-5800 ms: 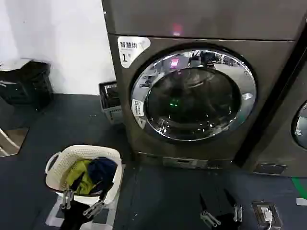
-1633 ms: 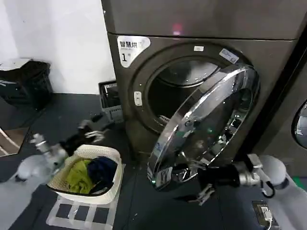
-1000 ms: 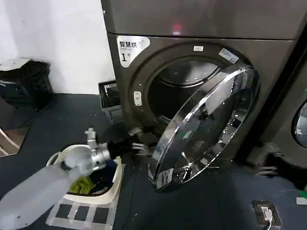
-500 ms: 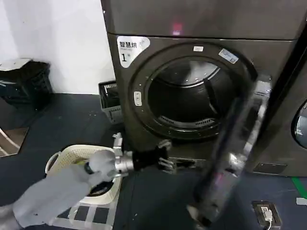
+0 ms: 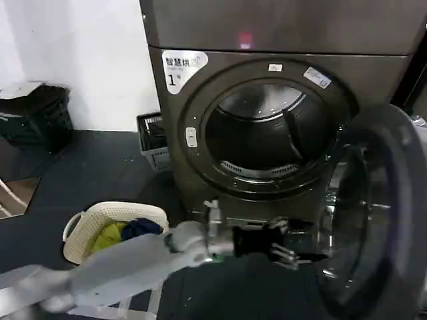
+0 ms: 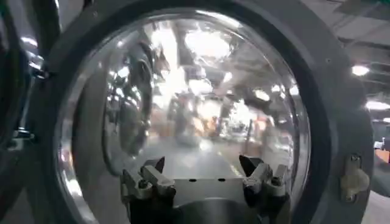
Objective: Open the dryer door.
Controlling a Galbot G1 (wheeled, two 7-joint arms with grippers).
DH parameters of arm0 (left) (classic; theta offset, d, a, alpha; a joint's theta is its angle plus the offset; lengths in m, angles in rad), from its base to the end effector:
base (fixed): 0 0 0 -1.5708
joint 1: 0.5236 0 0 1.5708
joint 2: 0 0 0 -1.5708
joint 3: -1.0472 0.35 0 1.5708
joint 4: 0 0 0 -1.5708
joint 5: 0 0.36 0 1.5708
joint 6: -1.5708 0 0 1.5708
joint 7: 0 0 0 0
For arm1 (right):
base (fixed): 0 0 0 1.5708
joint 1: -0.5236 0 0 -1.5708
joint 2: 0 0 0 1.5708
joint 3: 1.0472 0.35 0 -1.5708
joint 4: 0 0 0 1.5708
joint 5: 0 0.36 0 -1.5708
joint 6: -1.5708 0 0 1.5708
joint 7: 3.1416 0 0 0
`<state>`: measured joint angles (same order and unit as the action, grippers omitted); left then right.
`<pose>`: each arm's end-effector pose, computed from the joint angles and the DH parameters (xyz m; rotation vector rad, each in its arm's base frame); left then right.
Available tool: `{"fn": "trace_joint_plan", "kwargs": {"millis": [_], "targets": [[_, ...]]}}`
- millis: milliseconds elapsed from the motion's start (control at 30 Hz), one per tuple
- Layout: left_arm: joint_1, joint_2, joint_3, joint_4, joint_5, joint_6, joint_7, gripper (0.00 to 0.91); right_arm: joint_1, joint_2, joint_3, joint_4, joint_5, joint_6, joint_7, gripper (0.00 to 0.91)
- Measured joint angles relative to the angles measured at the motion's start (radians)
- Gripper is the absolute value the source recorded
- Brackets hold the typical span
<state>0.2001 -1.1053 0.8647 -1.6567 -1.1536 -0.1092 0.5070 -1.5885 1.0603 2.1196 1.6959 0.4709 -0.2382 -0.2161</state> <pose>0.3754 -0.1719 -0.2449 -2.2390 -2.0732 0.3397 -0.0550 -0.4606 -0.0740 1.5249 2.5503 -0.4764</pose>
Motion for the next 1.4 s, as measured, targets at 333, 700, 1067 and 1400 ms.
{"fn": "trace_joint_plan", "kwargs": {"millis": [333, 700, 1067, 1400], "targets": [[-0.042, -0.213, 0.076, 0.118, 0.043, -0.013, -0.126, 0.907, -0.027, -0.011, 0.090, -0.031, -0.025, -0.003, 0.015, 0.907], [-0.051, -0.429, 0.057, 0.294, 0.140, -0.049, -0.245, 0.907, -0.032, -0.011, 0.096, -0.036, -0.021, 0.008, 0.007, 0.907], [-0.048, -0.504, -0.009, 0.416, 0.214, -0.087, -0.299, 0.907, -0.034, -0.011, 0.094, -0.044, -0.021, 0.021, -0.001, 0.907], [-0.026, -0.504, -0.025, 0.415, 0.248, -0.115, -0.307, 0.907, -0.038, -0.018, 0.110, -0.054, -0.027, 0.030, -0.004, 0.907]]}}
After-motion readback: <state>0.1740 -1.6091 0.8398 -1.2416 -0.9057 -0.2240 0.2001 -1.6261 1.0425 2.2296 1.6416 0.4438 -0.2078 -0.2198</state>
